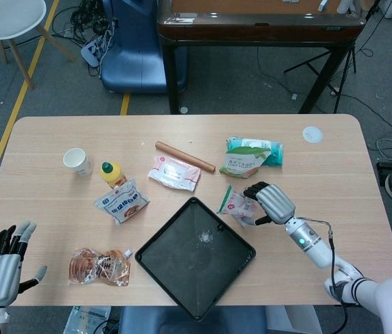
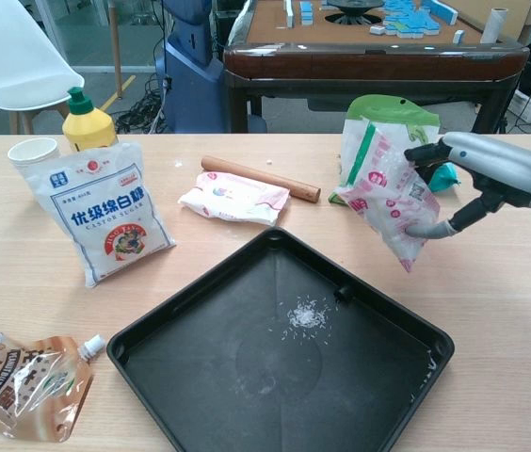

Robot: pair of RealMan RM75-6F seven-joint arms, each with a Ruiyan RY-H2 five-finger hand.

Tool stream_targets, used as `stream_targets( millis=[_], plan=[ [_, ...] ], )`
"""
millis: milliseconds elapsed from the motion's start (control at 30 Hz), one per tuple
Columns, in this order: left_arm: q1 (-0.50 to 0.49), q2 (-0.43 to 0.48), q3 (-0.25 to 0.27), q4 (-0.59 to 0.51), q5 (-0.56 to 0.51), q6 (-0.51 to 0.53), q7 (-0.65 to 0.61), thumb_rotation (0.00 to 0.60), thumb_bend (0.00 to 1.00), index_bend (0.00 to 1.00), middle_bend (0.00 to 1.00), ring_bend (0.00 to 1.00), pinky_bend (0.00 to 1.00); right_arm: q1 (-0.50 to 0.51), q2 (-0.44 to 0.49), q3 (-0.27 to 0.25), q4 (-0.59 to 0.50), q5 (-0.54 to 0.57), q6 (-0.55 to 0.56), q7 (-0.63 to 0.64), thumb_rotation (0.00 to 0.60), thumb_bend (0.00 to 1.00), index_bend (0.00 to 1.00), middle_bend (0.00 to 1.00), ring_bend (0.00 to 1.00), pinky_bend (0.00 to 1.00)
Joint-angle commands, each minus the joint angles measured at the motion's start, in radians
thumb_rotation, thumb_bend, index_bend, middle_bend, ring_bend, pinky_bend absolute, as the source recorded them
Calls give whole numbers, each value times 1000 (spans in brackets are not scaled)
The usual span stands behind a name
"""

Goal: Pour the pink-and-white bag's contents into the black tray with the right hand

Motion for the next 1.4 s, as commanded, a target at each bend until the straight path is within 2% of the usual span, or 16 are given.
stream_targets(
  millis=[33, 167, 400, 633, 833, 1200, 1400],
  plan=[
    [-3, -1, 1, -3, 1, -4, 5, 600, 204, 99, 99, 0, 31, -55, -83, 1, 129, -41, 120, 217, 600, 531, 585, 610, 560, 657],
    [-4, 1, -1, -8, 3, -1, 10, 600, 204, 99, 99, 0, 31, -65, -109, 2, 207, -39, 123, 329, 600, 531, 585, 610, 554, 650],
    [1, 3, 1, -10, -1, 2, 12, 600, 204, 99, 99, 0, 31, -92, -94, -28, 240, -60, 127, 435, 600, 531, 585, 607, 546, 640],
    [-7, -1, 0, -18, 3, -6, 27, 600, 204, 99, 99, 0, 31, -139, -84, -87, 277, -108, 152, 427, 600, 529, 585, 603, 536, 615],
    [-14, -7, 0, -26, -2, -18, 47, 600, 204, 99, 99, 0, 31, -179, -79, -117, 298, -135, 192, 428, 600, 529, 585, 596, 529, 599],
    [-19, -10, 2, -57, 1, -20, 95, 600, 204, 99, 100, 0, 31, -226, -113, -152, 384, -167, 221, 436, 600, 529, 585, 583, 513, 556],
    [-21, -13, 4, -70, 5, -22, 117, 600, 204, 99, 100, 0, 31, -237, -142, -169, 434, -185, 219, 426, 600, 529, 585, 553, 466, 486]
  ],
)
